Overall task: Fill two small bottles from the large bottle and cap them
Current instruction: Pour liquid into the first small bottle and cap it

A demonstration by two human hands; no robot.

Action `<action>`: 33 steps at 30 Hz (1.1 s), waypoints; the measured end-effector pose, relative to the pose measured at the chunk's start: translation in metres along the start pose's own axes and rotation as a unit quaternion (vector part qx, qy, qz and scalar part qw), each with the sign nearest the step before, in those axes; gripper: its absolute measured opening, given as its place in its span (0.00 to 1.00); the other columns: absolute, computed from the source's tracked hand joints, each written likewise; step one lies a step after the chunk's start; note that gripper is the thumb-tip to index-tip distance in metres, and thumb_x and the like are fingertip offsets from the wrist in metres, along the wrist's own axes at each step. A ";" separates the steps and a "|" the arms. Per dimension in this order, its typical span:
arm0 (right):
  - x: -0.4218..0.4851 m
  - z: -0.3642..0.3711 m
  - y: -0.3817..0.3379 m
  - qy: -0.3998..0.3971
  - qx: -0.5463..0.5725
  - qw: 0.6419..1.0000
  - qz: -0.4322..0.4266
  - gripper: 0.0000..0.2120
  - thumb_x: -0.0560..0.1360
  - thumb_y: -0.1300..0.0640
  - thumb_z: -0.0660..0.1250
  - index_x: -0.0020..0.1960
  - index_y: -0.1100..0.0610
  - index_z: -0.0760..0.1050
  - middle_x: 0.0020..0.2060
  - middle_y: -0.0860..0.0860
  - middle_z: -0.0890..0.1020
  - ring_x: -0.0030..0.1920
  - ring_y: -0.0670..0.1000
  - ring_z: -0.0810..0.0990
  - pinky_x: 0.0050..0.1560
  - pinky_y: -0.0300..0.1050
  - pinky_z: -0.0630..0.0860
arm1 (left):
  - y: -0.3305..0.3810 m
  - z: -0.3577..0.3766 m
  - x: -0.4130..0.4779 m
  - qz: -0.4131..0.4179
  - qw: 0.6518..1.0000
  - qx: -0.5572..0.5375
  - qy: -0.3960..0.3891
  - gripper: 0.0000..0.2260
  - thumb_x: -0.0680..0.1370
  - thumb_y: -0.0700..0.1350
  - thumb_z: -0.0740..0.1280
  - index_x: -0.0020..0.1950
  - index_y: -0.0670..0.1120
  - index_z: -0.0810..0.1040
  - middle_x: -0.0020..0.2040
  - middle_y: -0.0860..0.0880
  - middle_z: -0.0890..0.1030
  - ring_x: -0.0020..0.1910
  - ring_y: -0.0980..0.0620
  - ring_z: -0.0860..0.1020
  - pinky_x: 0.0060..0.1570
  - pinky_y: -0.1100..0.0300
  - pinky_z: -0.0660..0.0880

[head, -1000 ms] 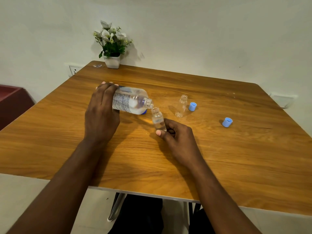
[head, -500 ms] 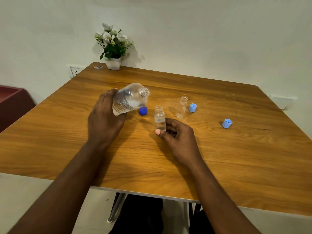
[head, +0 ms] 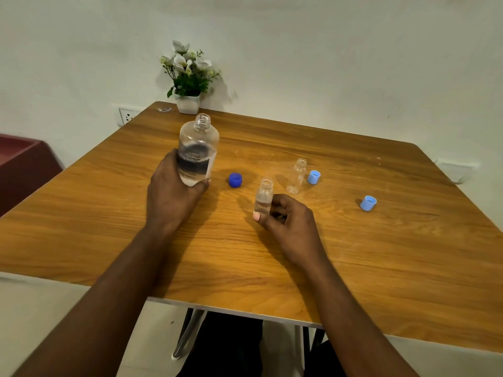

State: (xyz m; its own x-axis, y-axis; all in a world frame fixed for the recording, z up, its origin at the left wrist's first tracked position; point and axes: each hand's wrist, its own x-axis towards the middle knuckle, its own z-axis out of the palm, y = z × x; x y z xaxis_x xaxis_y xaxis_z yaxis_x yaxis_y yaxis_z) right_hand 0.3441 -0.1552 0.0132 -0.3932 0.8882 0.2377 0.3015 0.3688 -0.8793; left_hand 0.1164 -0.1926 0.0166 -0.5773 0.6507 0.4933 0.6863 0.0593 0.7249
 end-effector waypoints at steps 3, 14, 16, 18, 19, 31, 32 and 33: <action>0.000 0.000 0.000 0.004 -0.018 1.000 -0.014 0.15 0.71 0.52 0.74 0.56 0.51 0.80 0.47 0.45 0.85 0.47 0.42 0.81 0.50 0.46 0.79 | -0.002 0.001 -0.001 -0.029 0.999 -0.013 -0.009 0.32 0.66 0.52 0.78 0.66 0.49 0.69 0.62 0.49 0.78 0.60 0.50 0.76 0.55 0.56 0.73; -0.003 -0.002 -0.002 0.026 -0.031 0.999 -0.020 0.14 0.70 0.54 0.74 0.56 0.52 0.82 0.46 0.45 0.84 0.46 0.45 0.81 0.50 0.50 0.79 | 0.013 -0.008 -0.027 -0.065 0.998 0.007 0.015 0.46 0.68 0.54 0.76 0.77 0.48 0.52 0.75 0.44 0.60 0.72 0.45 0.62 0.64 0.54 0.64; -0.005 -0.004 -0.002 0.034 -0.032 0.999 -0.018 0.14 0.71 0.53 0.74 0.56 0.51 0.82 0.46 0.45 0.84 0.46 0.45 0.81 0.49 0.50 0.79 | 0.020 -0.011 -0.037 -0.043 0.998 0.015 0.049 0.40 0.70 0.49 0.75 0.76 0.49 0.56 0.74 0.44 0.61 0.71 0.43 0.64 0.64 0.50 0.66; -0.007 -0.006 -0.002 0.044 -0.036 0.998 -0.018 0.13 0.71 0.53 0.74 0.55 0.51 0.82 0.44 0.45 0.84 0.45 0.45 0.80 0.48 0.50 0.79 | 0.027 -0.012 -0.047 -0.013 0.998 0.022 0.065 0.33 0.72 0.45 0.73 0.72 0.48 0.62 0.70 0.43 0.65 0.67 0.44 0.66 0.61 0.51 0.68; -0.008 -0.007 -0.002 0.048 -0.039 0.998 -0.016 0.13 0.71 0.53 0.74 0.55 0.51 0.82 0.44 0.45 0.84 0.44 0.44 0.80 0.48 0.49 0.79 | 0.031 -0.012 -0.051 0.003 0.998 0.025 0.061 0.29 0.73 0.43 0.72 0.70 0.48 0.64 0.68 0.43 0.68 0.65 0.45 0.68 0.58 0.53 0.68; -0.021 -0.061 0.020 0.125 -0.069 0.989 0.025 0.13 0.70 0.54 0.75 0.55 0.52 0.82 0.42 0.44 0.84 0.40 0.45 0.80 0.42 0.42 0.77 | 0.085 0.033 -0.079 0.119 0.985 0.004 -0.128 0.11 0.77 0.44 0.68 0.59 0.47 0.79 0.52 0.51 0.80 0.49 0.55 0.77 0.48 0.55 0.77; -0.021 -0.067 0.023 0.133 -0.075 0.988 0.031 0.13 0.70 0.54 0.75 0.54 0.53 0.82 0.41 0.44 0.84 0.39 0.45 0.80 0.41 0.42 0.77 | 0.090 0.039 -0.081 0.124 0.982 -0.002 -0.143 0.11 0.77 0.44 0.68 0.59 0.47 0.79 0.52 0.51 0.80 0.49 0.55 0.77 0.48 0.55 0.77; -0.021 -0.072 0.025 0.142 -0.081 0.986 0.035 0.12 0.70 0.55 0.75 0.54 0.53 0.82 0.40 0.44 0.84 0.39 0.45 0.80 0.40 0.42 0.77 | 0.095 0.044 -0.081 0.130 0.979 -0.006 -0.155 0.11 0.77 0.44 0.68 0.59 0.47 0.80 0.51 0.51 0.80 0.49 0.55 0.78 0.49 0.54 0.77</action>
State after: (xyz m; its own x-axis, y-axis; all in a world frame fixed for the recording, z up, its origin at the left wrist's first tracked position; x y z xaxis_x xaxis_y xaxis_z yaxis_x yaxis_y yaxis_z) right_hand 0.4226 -0.1446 0.0161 -0.1154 0.9453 0.3049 0.4622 0.3229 -0.8259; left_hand 0.2482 -0.2063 0.0240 -0.2202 0.8417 0.4930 0.7856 -0.1466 0.6011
